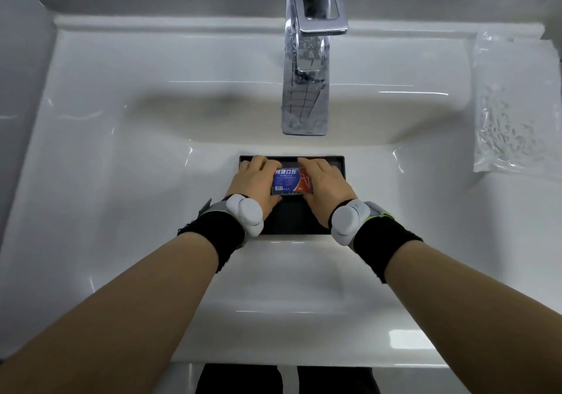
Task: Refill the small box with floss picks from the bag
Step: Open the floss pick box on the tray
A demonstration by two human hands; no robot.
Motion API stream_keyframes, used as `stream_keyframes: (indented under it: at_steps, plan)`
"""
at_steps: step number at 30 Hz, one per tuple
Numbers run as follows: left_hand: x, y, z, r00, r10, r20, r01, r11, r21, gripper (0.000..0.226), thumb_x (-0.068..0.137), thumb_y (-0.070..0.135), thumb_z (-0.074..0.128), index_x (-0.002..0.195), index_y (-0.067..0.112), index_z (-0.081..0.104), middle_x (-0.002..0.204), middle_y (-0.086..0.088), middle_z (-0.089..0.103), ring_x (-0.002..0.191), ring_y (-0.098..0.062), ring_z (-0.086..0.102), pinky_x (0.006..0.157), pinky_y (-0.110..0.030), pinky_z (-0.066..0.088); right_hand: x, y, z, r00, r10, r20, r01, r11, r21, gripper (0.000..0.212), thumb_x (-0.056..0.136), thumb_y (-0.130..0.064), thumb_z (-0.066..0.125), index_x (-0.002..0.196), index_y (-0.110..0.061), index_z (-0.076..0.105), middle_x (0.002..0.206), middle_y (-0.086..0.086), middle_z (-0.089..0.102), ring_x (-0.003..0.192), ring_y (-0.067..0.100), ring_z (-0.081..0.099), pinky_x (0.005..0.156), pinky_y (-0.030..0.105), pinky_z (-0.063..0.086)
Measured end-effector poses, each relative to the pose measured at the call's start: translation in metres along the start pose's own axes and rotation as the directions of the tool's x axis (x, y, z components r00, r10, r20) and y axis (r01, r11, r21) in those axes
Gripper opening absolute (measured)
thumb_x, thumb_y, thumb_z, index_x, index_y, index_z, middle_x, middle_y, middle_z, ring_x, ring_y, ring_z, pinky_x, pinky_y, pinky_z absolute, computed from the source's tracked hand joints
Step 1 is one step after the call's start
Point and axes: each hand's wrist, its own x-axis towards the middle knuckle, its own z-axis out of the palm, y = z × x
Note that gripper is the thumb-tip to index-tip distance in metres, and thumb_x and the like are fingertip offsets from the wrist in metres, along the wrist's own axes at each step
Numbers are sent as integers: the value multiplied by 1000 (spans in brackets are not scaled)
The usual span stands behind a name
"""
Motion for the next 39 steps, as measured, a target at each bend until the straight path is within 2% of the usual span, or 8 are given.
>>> stream_keyframes:
  at_steps: [8, 14, 17, 20, 26, 33, 36, 39]
  plan:
    - [-25, 4, -8, 995, 88, -39, -93, 985, -148, 57, 79, 25, 71, 130, 14, 47, 127, -7, 50, 113, -24, 50, 94, -34, 45, -29, -6, -7, 988, -99, -118, 116, 983, 146, 55, 80, -12, 66, 131, -10, 48, 126, 9, 52, 107, 25, 56, 95, 37, 49]
    - [-38, 10, -13, 995, 104, -7, -104, 980, -170, 50, 77, 25, 73, 120, 16, 49, 119, -1, 47, 87, -19, 59, 75, -26, 50, -46, -12, -16, 993, -100, -68, 111, 975, 192, 58, 77, -12, 71, 130, -8, 49, 125, 8, 50, 105, 18, 55, 88, 15, 39]
    - [-43, 13, -16, 994, 105, 7, -102, 980, -169, 48, 76, 24, 73, 118, 15, 50, 117, -1, 47, 84, -19, 59, 72, -24, 48, -52, -12, -19, 995, -93, -47, 101, 973, 206, 59, 78, -15, 74, 130, -10, 48, 125, 5, 50, 102, 14, 54, 86, 13, 40]
    - [-44, 16, -17, 995, 98, 18, -93, 979, -182, 50, 76, 24, 74, 119, 16, 49, 119, -1, 48, 87, -18, 59, 76, -25, 50, -55, -11, -23, 993, -105, -51, 114, 971, 211, 59, 78, -18, 75, 130, -12, 48, 125, 4, 51, 100, 7, 50, 88, 16, 45]
    - [-48, 19, -18, 997, 43, 64, -26, 968, -248, 58, 75, 30, 78, 122, 15, 48, 122, -3, 50, 96, -18, 60, 84, -30, 55, -59, -5, -27, 992, -126, -21, 128, 976, 177, 57, 80, -21, 74, 131, -14, 49, 125, 3, 53, 100, 6, 50, 79, 2, 35]
    - [-51, 20, -16, 995, 2, 103, 31, 947, -319, 51, 72, 19, 78, 114, 15, 49, 119, -3, 47, 92, -20, 61, 84, -36, 56, -60, 1, -22, 992, -125, -8, 124, 975, 182, 57, 80, -17, 72, 133, -14, 53, 126, 4, 55, 105, 16, 57, 85, 11, 37]
    - [-50, 16, -17, 991, -24, 135, 72, 929, -363, 61, 72, 15, 77, 124, 17, 45, 120, -2, 47, 92, -19, 62, 84, -35, 56, -61, 1, -24, 998, -1, 70, -19, 961, 276, 48, 87, -31, 67, 133, -23, 54, 120, -4, 59, 101, 9, 57, 87, 13, 39]
    - [-51, 17, -18, 985, -36, 171, 108, 895, -434, 73, 71, 12, 77, 131, 24, 38, 109, 6, 54, 84, -18, 65, 81, -35, 57, -57, 1, -28, 969, 237, 70, -234, 794, 561, 20, 91, -45, 57, 103, -32, 68, 90, -10, 71, 82, 7, 66, 83, 23, 50]
